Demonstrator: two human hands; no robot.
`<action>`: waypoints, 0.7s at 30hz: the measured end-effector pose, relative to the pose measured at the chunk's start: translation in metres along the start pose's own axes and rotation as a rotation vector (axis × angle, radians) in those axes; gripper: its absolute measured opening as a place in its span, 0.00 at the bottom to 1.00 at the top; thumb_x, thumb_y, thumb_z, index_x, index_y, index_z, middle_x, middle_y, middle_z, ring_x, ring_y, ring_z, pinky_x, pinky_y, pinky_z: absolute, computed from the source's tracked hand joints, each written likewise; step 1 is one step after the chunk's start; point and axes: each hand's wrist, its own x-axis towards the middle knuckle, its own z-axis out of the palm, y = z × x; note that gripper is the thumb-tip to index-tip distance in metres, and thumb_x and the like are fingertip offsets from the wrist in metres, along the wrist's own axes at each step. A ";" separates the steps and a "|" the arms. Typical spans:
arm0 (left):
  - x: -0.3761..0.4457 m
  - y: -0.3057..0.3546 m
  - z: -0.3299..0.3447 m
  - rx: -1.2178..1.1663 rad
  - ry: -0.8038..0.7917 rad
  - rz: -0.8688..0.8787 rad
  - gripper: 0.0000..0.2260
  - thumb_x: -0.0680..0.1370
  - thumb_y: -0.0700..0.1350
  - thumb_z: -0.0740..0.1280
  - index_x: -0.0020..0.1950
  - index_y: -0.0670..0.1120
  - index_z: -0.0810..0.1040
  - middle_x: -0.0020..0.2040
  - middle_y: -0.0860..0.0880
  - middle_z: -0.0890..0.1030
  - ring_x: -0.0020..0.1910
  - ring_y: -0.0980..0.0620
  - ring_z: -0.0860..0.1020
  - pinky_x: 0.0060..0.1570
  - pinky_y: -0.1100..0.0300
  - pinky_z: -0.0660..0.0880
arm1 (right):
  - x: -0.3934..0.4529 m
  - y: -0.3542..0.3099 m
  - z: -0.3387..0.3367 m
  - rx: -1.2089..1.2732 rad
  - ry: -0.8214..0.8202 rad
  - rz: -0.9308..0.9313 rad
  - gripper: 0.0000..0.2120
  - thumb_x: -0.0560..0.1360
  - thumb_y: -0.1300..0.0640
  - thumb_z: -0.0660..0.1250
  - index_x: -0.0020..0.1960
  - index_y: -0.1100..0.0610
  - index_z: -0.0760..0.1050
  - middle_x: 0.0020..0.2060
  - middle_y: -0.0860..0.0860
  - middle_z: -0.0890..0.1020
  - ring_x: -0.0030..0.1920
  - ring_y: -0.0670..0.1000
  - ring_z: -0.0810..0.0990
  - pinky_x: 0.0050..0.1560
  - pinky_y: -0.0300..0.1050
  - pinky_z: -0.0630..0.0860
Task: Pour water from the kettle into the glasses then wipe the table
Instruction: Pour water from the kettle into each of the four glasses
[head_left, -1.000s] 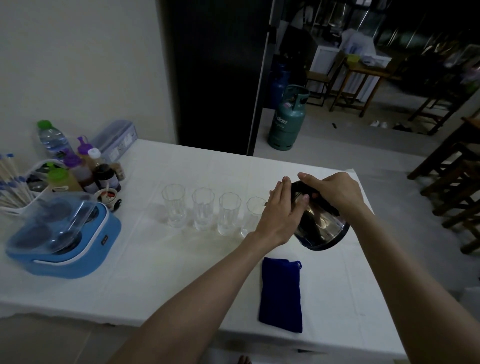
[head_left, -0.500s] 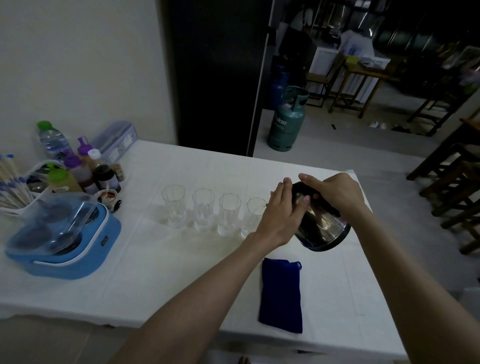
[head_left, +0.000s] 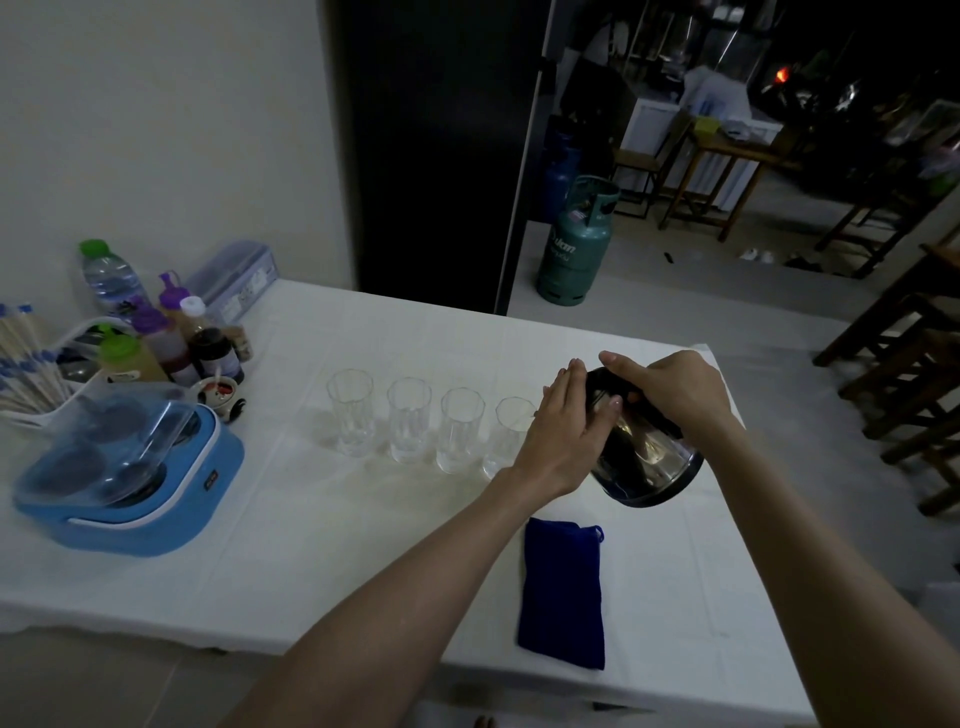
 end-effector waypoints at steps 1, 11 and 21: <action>0.000 0.001 0.000 -0.001 -0.001 -0.002 0.31 0.83 0.60 0.51 0.81 0.47 0.45 0.81 0.48 0.48 0.79 0.50 0.44 0.76 0.53 0.44 | -0.001 0.000 0.000 0.000 0.001 0.000 0.33 0.72 0.32 0.68 0.33 0.63 0.82 0.27 0.54 0.80 0.30 0.53 0.77 0.33 0.44 0.69; -0.001 0.003 -0.002 -0.007 -0.006 -0.009 0.31 0.83 0.59 0.51 0.81 0.47 0.45 0.81 0.49 0.48 0.79 0.50 0.44 0.75 0.54 0.43 | 0.000 -0.001 0.000 0.005 -0.005 0.000 0.33 0.71 0.31 0.68 0.34 0.64 0.82 0.28 0.56 0.81 0.32 0.54 0.78 0.36 0.46 0.71; 0.000 0.000 -0.004 0.000 0.001 -0.003 0.31 0.83 0.59 0.51 0.81 0.47 0.46 0.81 0.48 0.48 0.79 0.50 0.45 0.75 0.53 0.44 | 0.001 -0.002 0.004 -0.021 0.002 0.004 0.34 0.71 0.31 0.67 0.35 0.63 0.83 0.30 0.56 0.83 0.31 0.54 0.78 0.35 0.45 0.71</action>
